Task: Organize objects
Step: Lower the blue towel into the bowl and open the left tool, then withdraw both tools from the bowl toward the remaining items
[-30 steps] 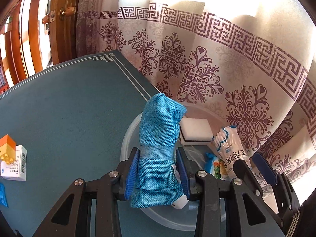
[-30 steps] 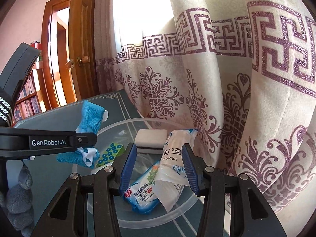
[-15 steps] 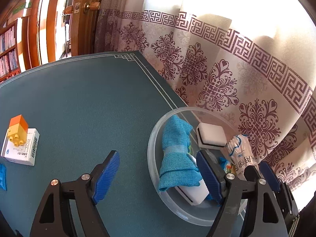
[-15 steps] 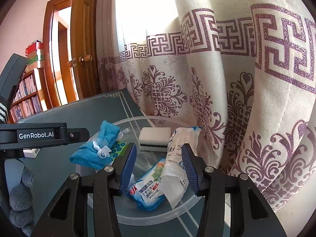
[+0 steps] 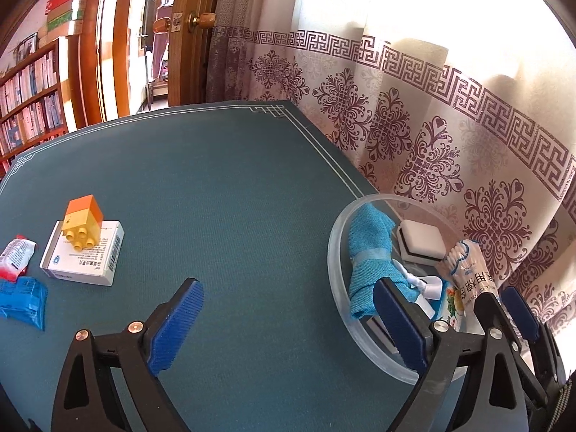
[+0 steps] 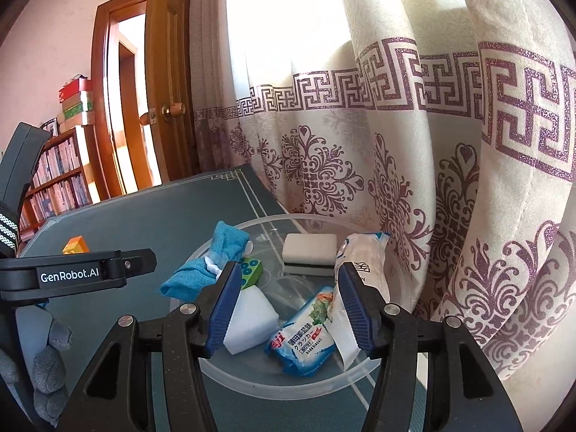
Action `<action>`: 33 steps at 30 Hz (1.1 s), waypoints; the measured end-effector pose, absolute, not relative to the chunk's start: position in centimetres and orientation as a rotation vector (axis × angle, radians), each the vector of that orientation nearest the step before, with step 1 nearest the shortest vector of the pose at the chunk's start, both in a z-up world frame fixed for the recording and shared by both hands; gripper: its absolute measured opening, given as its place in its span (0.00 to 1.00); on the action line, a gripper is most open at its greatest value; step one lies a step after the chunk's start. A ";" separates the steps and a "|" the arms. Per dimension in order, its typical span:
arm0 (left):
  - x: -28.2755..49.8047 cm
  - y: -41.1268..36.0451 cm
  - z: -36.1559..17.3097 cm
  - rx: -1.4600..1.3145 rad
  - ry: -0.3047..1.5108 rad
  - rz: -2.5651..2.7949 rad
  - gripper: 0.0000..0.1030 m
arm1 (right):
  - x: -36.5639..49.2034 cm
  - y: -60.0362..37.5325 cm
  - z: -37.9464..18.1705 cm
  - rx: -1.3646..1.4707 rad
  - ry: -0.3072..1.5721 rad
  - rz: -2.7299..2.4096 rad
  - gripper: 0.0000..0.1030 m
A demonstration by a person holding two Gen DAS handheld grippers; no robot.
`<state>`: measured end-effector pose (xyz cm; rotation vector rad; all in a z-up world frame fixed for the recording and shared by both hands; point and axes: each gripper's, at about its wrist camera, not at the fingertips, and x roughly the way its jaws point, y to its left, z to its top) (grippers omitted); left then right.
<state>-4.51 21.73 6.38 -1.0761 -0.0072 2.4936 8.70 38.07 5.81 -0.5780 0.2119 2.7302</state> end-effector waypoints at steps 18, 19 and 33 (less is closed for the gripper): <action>-4.6 15.4 6.0 -1.101 -0.046 2.613 1.00 | 7.9 33.5 6.3 -0.627 0.154 2.839 0.61; -4.6 14.9 5.9 -1.103 -0.052 2.619 1.00 | 7.9 33.2 6.3 -0.631 0.148 2.844 0.62; -5.4 9.2 5.6 -1.131 -0.115 2.691 1.00 | 5.6 29.9 5.3 -0.837 0.212 2.973 0.63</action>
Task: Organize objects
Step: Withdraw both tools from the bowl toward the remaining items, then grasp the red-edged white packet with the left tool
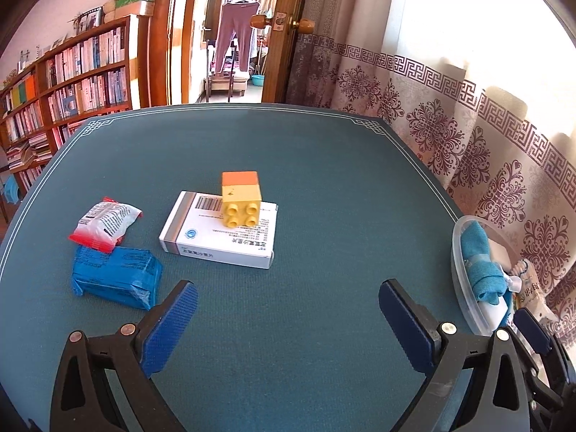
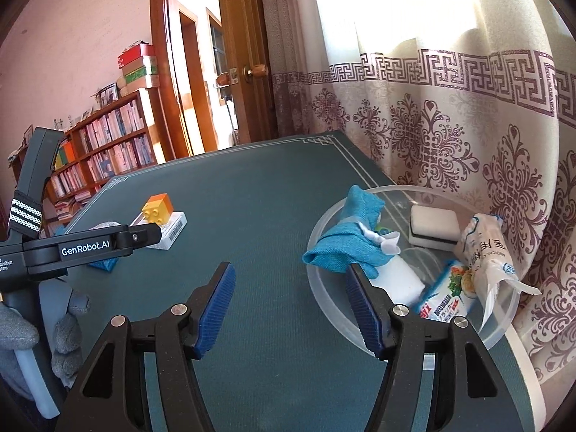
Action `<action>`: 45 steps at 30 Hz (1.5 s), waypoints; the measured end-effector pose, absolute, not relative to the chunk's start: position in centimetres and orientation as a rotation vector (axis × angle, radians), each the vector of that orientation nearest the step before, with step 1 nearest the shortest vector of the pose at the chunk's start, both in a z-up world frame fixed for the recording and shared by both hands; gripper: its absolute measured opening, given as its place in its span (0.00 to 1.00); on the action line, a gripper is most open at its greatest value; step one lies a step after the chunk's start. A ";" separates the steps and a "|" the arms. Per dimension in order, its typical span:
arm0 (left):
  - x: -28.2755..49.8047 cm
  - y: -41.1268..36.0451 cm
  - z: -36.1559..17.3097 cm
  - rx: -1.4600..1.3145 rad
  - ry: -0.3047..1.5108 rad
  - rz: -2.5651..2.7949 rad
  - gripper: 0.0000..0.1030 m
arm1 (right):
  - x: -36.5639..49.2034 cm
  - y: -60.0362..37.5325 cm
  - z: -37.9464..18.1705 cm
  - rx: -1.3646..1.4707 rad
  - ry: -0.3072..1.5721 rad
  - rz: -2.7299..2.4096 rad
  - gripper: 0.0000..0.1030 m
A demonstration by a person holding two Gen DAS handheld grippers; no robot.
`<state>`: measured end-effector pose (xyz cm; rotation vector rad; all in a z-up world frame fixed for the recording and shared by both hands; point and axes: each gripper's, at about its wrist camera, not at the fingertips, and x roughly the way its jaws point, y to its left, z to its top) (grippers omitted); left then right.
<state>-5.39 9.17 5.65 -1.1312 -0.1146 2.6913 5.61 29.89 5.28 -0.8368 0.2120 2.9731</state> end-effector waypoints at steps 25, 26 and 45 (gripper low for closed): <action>-9.0 -2.2 5.3 -1.183 -0.202 2.919 1.00 | 3.3 26.1 3.7 -1.029 0.183 3.007 0.63; -9.2 -2.5 5.3 -1.187 -0.197 2.927 1.00 | 3.3 26.0 3.6 -1.032 0.180 3.008 0.63; -14.4 -4.9 2.5 -1.314 -0.063 2.919 0.97 | 2.3 24.6 2.6 -1.098 0.131 2.995 0.63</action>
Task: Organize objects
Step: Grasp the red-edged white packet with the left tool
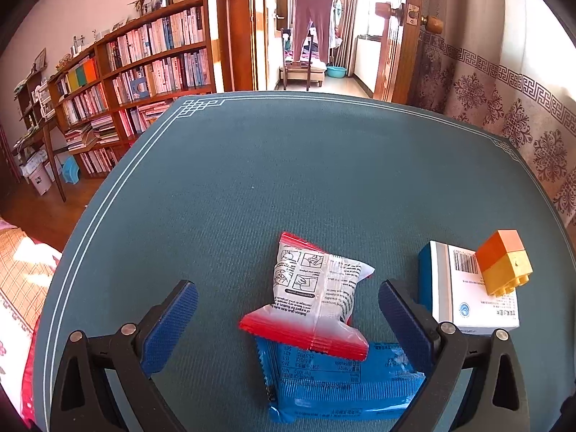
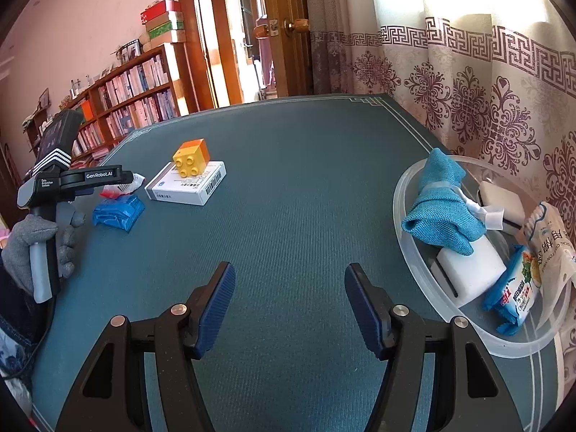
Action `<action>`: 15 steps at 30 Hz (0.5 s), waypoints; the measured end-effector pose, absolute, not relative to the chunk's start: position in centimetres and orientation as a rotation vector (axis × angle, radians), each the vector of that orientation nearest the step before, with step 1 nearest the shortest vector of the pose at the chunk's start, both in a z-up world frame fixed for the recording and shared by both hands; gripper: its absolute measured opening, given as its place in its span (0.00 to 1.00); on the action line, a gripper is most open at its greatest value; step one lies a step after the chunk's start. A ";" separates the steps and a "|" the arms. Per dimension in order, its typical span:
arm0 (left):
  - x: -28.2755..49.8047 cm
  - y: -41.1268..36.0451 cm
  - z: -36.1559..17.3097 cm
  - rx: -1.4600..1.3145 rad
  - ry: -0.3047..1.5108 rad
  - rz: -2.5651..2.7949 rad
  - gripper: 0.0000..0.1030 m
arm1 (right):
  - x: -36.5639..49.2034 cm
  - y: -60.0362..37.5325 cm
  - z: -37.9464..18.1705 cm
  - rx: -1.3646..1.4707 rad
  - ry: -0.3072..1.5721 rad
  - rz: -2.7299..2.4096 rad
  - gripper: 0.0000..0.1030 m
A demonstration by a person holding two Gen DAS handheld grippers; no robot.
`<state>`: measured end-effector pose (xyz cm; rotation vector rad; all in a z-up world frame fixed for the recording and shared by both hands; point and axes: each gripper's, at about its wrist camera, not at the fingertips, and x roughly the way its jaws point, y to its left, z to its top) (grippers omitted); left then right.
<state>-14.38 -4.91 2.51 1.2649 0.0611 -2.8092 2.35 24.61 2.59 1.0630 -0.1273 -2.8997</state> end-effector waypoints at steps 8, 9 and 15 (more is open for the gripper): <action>-14.9 -5.0 1.6 1.343 0.083 -2.828 0.62 | 1.4 24.0 1.9 1.102 -0.127 -2.881 0.63; -14.7 -5.0 1.6 1.336 0.082 -2.833 0.62 | 1.3 23.9 1.8 1.109 -0.128 -2.877 0.63; -14.2 -5.0 2.1 1.298 0.084 -2.865 0.58 | 0.3 22.7 1.4 1.125 -0.099 -2.857 0.63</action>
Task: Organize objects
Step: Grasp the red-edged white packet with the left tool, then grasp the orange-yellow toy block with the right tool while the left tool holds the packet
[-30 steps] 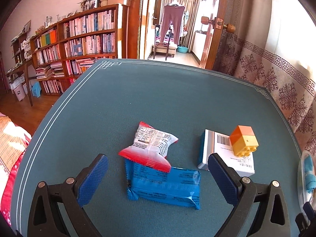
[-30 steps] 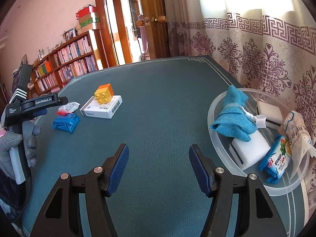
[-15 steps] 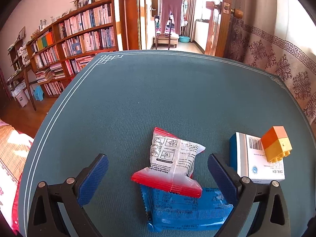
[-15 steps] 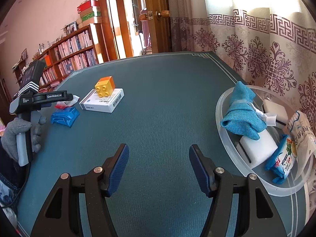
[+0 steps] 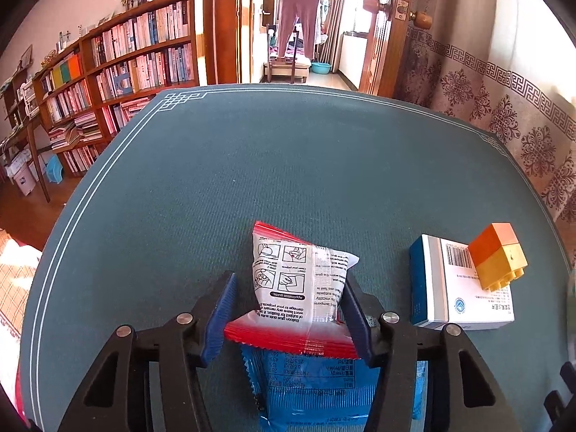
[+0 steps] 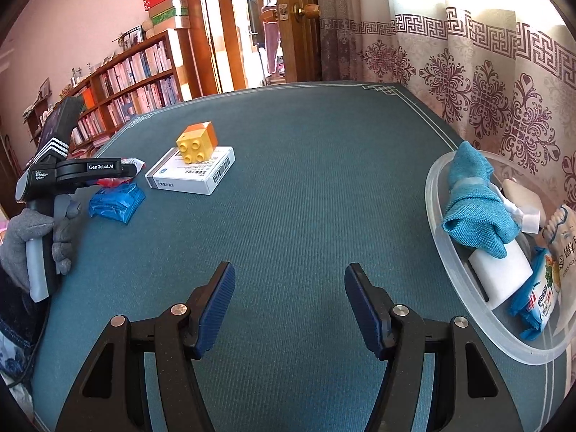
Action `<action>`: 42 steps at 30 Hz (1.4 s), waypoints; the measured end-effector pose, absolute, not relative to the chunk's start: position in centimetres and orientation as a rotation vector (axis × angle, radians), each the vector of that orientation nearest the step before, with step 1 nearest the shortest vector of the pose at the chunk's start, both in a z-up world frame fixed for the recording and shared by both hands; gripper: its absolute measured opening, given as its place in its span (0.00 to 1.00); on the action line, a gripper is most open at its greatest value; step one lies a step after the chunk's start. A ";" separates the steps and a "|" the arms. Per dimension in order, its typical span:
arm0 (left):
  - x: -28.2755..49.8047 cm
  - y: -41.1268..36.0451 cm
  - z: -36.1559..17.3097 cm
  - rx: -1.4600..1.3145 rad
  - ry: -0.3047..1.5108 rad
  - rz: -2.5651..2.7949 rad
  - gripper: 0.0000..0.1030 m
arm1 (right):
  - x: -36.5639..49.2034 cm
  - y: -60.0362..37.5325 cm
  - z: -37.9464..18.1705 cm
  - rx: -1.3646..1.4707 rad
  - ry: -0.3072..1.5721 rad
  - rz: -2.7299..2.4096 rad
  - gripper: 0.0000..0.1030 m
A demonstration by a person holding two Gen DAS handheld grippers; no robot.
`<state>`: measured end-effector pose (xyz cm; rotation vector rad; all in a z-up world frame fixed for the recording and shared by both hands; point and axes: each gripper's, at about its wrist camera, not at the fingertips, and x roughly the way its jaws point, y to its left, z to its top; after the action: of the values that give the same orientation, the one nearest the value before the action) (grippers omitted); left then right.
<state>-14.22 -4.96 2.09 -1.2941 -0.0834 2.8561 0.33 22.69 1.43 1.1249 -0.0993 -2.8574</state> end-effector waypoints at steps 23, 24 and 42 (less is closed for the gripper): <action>-12.1 -5.2 4.1 -1.167 -0.144 2.932 0.58 | -13.2 14.2 4.1 1.049 -0.146 -2.723 0.63; -12.1 -5.2 4.2 -1.167 -0.147 2.932 0.58 | -13.5 14.1 4.0 1.052 -0.143 -2.724 0.63; -12.1 -5.0 4.1 -1.167 -0.149 2.928 0.58 | -15.0 12.1 3.1 1.080 -0.042 -2.714 0.33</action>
<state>-12.08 -4.96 4.06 -1.1673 -0.1488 2.9280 -15.03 12.12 3.06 1.0805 -0.0423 -2.7135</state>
